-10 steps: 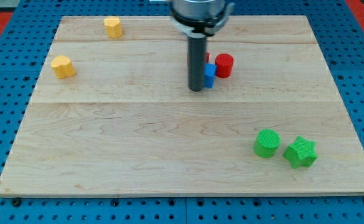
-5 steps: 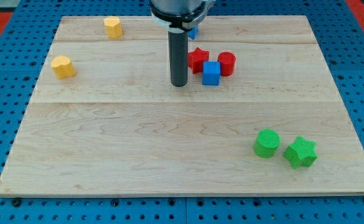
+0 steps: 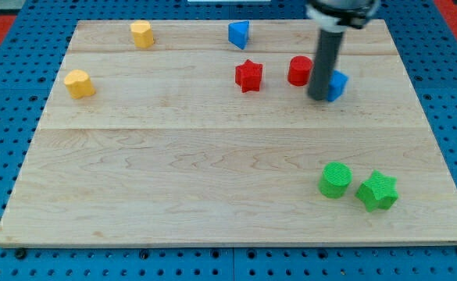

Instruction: Slide the blue cube parallel to the right of the triangle

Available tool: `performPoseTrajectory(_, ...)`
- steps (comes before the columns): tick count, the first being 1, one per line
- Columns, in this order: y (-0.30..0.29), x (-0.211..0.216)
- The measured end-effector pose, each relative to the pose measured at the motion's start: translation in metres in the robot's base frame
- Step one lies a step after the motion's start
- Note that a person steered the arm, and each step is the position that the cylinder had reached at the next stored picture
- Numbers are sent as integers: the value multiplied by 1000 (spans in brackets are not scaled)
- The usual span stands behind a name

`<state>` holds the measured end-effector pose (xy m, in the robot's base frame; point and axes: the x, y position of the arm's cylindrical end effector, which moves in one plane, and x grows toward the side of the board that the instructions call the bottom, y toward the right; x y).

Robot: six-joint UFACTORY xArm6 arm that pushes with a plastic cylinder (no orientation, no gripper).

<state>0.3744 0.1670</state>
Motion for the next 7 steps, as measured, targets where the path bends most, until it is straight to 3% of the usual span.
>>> performPoseTrajectory(1,55,-8)
performPoseTrajectory(3,48,-110)
performPoseTrajectory(4,44,-86)
performPoseTrajectory(5,89,-131)
performPoseTrajectory(7,134,-102)
